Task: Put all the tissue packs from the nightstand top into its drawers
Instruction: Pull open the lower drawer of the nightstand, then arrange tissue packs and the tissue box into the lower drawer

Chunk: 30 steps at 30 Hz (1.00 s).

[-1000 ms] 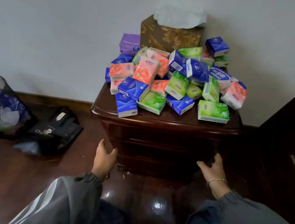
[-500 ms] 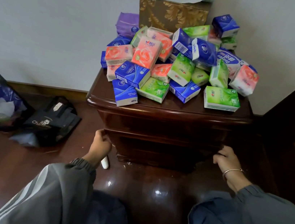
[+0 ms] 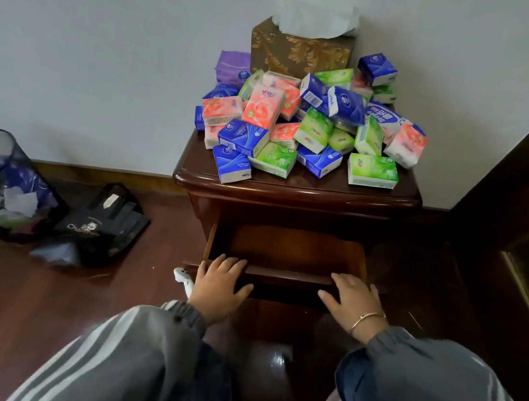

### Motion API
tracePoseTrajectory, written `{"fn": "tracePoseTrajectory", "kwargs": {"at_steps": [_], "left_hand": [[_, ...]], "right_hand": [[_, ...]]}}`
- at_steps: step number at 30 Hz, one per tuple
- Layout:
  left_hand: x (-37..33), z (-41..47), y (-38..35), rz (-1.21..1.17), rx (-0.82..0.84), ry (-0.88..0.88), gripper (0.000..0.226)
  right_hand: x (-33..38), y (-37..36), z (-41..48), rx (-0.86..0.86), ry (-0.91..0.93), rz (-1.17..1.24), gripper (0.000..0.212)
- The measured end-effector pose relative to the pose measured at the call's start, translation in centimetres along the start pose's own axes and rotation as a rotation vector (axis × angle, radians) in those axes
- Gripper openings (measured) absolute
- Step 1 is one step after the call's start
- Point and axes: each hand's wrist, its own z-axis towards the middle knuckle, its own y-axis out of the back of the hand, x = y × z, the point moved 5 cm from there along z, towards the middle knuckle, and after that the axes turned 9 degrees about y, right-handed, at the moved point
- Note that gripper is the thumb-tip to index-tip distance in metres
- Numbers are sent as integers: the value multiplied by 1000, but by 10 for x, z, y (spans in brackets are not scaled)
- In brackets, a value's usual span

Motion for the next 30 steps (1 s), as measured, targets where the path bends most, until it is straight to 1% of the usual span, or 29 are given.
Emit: {"fn": "tracePoseTrajectory", "kwargs": {"at_steps": [2,3,4,5,8,10,14,17,19,21,22,24,25,27,29,30], "left_hand": [[-10,-5,-2,53,-46,63,55],[-13,-6,4,78,-59,80,54],[-15,-7,9,115,-30,78,56],[-14,-9,11,152,43,77,59],[2,-29,3,174,369,124,70],[18,-44,-7,141,490,148,71],[32,-58,-14,-14,662,164,68],[29,-54,-4,-114,696,157,66],[26,-46,7,-159,674,154,62],[23,-34,26,-209,581,127,54],[20,-28,38,-249,521,98,46],[12,-17,67,-347,374,31,24],[6,-13,86,-398,271,0,15],[-2,-7,127,-474,-21,-48,14],[-9,-3,162,-559,-309,-62,13],[-12,-1,175,-600,-414,-54,11]], "right_hand": [[2,5,-1,-61,37,-18,52],[1,9,-3,-60,36,0,50],[0,13,-6,-15,30,16,51],[0,14,-11,78,30,23,55],[-2,-1,-37,377,35,97,62],[-5,-16,-55,479,80,139,62],[-7,-21,-69,520,147,188,53],[-1,-17,-66,536,160,163,50],[5,-9,-62,523,187,163,47],[11,8,-55,445,235,183,42],[13,20,-51,374,256,205,39],[15,54,-42,159,283,292,29],[14,76,-38,10,293,355,23],[10,121,-33,-349,317,424,14],[2,161,-30,-702,310,344,14],[-3,177,-27,-828,279,293,16]]}}
